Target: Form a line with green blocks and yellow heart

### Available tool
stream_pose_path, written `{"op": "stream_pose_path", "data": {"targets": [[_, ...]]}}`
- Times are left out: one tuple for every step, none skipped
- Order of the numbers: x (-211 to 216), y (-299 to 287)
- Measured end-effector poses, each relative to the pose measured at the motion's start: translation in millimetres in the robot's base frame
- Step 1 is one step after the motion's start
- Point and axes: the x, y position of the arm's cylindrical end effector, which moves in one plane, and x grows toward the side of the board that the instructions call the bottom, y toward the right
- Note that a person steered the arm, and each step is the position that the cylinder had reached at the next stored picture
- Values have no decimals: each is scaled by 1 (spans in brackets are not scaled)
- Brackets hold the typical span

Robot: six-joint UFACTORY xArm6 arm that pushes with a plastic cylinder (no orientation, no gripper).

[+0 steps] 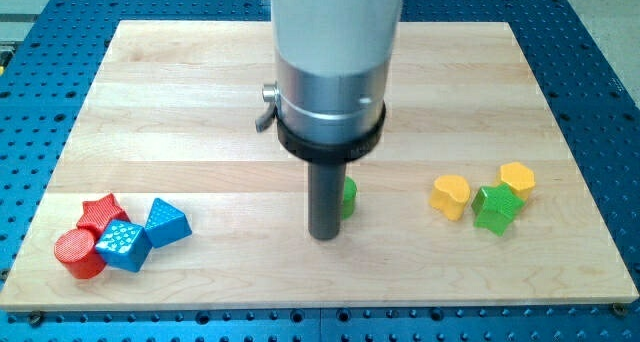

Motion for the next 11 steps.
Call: {"op": "stream_pose_path", "data": {"targets": [[59, 5], [75, 77], [72, 161], [47, 180], [40, 198], [22, 224], [3, 186], [3, 140], [-12, 140], [-28, 142], [-57, 160]]}}
